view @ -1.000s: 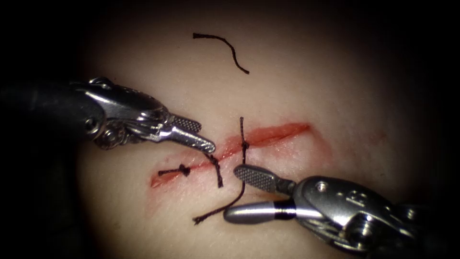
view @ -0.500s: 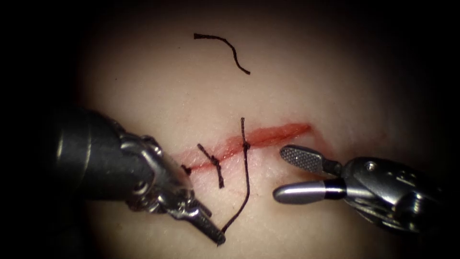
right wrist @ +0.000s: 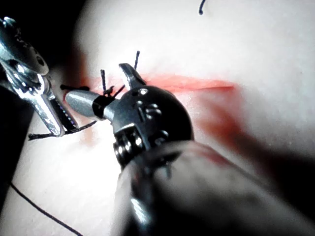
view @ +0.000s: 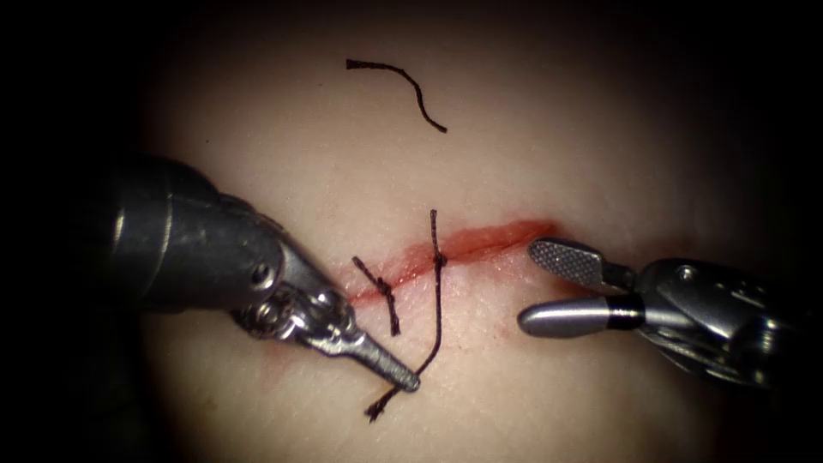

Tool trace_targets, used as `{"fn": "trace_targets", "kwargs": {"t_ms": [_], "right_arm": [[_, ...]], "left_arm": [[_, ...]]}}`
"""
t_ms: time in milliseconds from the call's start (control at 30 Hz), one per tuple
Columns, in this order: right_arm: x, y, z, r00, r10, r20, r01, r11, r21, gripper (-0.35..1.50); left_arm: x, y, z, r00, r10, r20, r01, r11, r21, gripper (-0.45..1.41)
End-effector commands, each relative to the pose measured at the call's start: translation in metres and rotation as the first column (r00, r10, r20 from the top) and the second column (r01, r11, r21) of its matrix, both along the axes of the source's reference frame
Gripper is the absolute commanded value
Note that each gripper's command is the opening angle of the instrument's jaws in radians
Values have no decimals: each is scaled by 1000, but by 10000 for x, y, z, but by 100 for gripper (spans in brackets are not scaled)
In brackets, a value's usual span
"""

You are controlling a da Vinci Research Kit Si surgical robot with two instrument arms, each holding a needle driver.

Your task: Wound Closure

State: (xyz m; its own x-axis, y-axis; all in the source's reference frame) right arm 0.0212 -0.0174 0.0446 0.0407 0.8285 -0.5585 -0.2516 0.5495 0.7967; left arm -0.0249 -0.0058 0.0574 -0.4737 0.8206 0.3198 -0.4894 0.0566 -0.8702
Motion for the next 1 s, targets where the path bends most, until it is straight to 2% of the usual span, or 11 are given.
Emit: {"fn": "trace_targets", "kwargs": {"t_ms": [33,100,167,267,300,367,433,600,800,867,1000], "right_arm": [[9,0,2,1000,-1,-2,1,1000,-1,89],[9,0,2,1000,-1,-2,1,1000,-1,89],[9,0,2,1000,0,-2,0,1000,-1,88],[13,1,1,1000,-17,11,19,995,-103,88],[19,2,1,997,-58,49,71,937,-342,115],[28,2,1,992,-91,84,122,843,-524,125],[48,3,2,983,-123,137,184,663,-725,126],[75,0,11,970,-125,207,241,421,-875,126],[84,-17,44,964,-114,242,267,381,-885,125],[81,-22,52,942,-147,302,336,374,-865,125],[65,-17,37,937,-168,305,347,385,-855,123]], "left_arm": [[-5,-3,7,1000,10,3,-10,1000,2,24],[-6,-6,9,1000,14,-1,-14,1000,6,15],[-7,-7,9,1000,14,-13,-14,1000,28,-38],[-6,-2,4,1000,16,-15,-16,999,45,-45],[-5,5,-2,999,25,-26,-24,999,46,-45],[-4,11,-8,999,19,-45,-18,999,34,-45],[-2,18,-17,998,-1,-60,2,1000,22,-45],[-5,24,-27,997,-28,-66,30,999,24,-45],[-8,25,-31,997,-35,-68,36,999,25,-45],[-8,25,-31,997,-37,-68,39,999,25,-45],[-5,25,-30,997,-38,-68,40,999,21,-45]]}}
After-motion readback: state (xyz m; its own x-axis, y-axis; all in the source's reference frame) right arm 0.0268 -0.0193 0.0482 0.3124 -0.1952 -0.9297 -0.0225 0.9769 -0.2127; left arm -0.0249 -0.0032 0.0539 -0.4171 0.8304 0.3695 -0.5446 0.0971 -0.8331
